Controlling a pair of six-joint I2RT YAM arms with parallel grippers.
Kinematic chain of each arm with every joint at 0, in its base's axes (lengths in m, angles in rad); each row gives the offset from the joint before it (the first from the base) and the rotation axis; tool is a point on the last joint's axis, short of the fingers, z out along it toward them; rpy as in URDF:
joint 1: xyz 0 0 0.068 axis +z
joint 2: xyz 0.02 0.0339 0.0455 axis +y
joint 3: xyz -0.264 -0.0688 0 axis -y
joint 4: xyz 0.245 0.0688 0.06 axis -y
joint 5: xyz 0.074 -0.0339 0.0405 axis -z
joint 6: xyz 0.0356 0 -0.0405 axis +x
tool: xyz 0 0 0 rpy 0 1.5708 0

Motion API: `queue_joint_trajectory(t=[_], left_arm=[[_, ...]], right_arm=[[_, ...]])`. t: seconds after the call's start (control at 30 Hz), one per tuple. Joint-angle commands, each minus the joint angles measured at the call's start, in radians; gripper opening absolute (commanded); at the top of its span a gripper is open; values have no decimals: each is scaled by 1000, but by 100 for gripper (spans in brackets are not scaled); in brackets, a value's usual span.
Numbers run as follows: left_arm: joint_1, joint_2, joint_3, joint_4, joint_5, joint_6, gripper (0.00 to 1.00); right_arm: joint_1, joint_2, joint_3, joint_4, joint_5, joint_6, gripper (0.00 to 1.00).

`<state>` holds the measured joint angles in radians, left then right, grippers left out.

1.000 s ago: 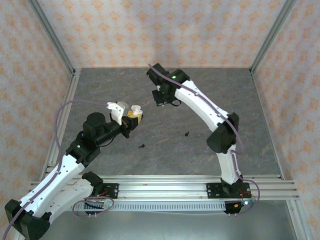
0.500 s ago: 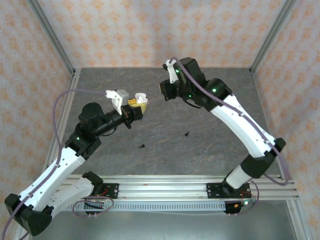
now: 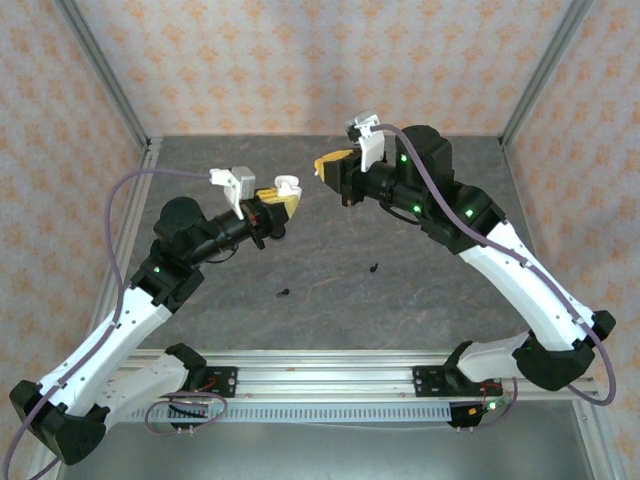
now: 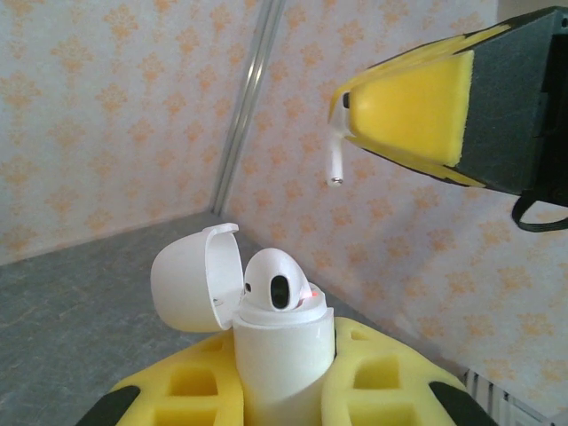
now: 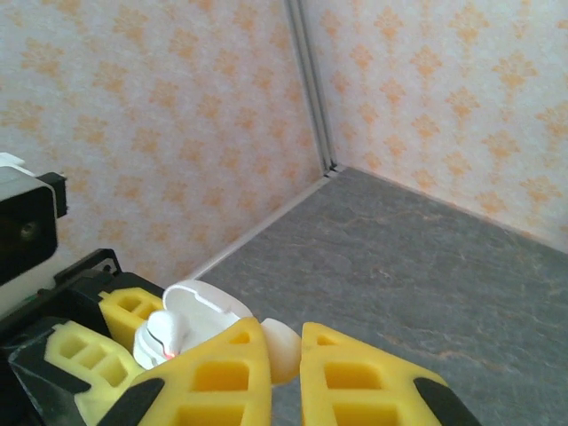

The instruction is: Insert wireless bluetooth earbuds into charging case

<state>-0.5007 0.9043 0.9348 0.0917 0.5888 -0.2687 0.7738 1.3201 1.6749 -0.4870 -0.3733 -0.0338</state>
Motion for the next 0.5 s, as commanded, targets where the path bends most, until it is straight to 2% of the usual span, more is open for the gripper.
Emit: queue_joint_trajectory(t=[0.0, 0.47], left_arm=[[-12, -5, 43, 29, 39, -29, 0], [-16, -11, 85, -44, 54, -46, 0]], right_arm=[[10, -15, -6, 71, -63, -34, 12], [40, -18, -11, 91, -116, -66, 13]])
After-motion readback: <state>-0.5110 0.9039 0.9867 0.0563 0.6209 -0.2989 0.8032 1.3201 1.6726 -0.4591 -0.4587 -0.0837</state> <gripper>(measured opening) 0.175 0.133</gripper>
